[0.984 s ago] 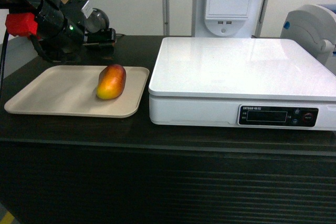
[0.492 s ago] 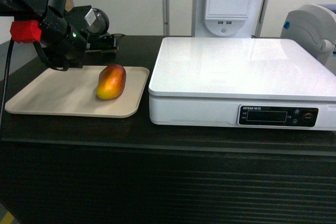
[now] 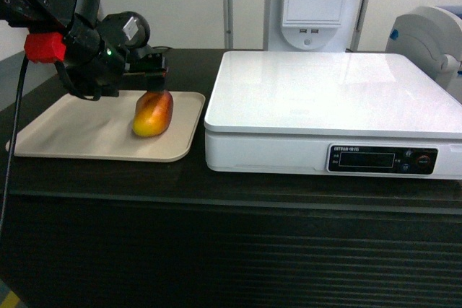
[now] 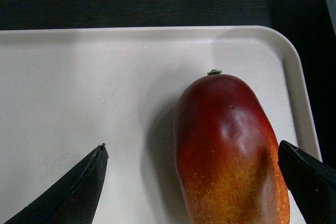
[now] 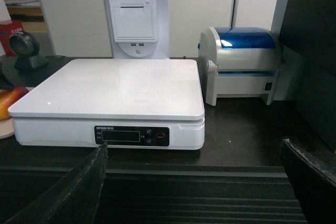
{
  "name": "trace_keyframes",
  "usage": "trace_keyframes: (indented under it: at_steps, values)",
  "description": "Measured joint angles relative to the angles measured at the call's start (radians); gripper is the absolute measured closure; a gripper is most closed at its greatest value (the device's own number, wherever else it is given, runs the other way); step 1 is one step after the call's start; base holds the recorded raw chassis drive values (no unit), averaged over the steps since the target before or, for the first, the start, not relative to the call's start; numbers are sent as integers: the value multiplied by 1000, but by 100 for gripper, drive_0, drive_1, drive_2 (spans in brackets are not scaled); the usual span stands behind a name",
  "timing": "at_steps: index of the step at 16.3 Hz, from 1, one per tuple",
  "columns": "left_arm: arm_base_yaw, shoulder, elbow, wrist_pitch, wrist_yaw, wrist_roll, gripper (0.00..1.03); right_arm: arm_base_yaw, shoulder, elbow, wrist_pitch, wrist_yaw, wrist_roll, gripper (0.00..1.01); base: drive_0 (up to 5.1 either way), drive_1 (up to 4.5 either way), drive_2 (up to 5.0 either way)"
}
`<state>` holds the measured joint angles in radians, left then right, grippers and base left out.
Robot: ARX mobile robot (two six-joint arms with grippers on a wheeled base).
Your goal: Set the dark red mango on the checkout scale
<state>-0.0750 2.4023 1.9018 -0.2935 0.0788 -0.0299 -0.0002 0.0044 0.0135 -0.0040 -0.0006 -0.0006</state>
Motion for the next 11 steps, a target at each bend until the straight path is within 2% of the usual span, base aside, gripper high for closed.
trace_keyframes:
  at_steps: [11]
  values:
    - [-8, 70, 37, -27, 7, -1, 5, 0, 0, 0, 0, 0, 0, 3, 0, 0, 0]
